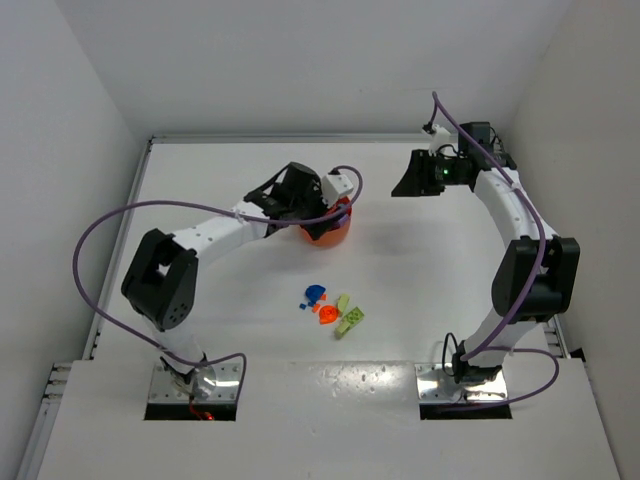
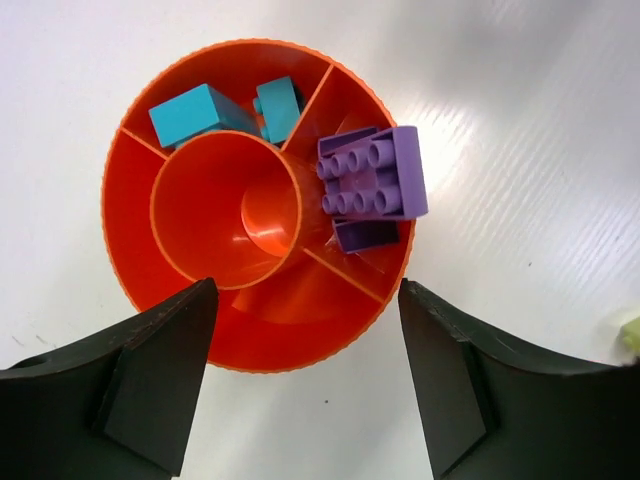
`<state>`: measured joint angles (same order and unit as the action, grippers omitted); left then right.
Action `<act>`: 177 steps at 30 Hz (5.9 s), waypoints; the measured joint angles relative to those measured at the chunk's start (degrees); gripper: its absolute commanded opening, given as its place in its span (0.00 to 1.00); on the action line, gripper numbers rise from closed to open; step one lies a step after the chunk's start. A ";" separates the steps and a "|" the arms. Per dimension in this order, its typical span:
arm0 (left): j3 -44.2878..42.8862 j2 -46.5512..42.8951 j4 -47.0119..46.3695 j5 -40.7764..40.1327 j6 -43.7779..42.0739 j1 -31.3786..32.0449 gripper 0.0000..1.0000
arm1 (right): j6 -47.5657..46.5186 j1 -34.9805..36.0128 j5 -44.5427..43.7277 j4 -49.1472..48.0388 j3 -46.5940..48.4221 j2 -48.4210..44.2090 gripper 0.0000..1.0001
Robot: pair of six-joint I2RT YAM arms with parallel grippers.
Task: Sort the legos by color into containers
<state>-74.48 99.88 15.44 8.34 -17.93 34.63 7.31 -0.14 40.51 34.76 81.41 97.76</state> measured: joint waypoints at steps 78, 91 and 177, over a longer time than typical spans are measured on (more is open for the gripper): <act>22.62 -37.62 9.42 2.75 9.75 -19.37 1.00 | -52.04 47.60 -20.63 1.62 -28.70 0.87 0.63; 23.91 -38.25 9.33 2.75 9.42 -19.37 1.00 | -48.59 47.60 -20.59 1.75 -24.63 2.71 0.38; 25.75 -38.93 6.29 3.04 9.60 -19.37 1.00 | -10.54 28.35 -13.94 1.66 10.45 13.53 0.46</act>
<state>-48.73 60.95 21.74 11.38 -8.34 15.27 -3.22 28.21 26.57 36.42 91.85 111.28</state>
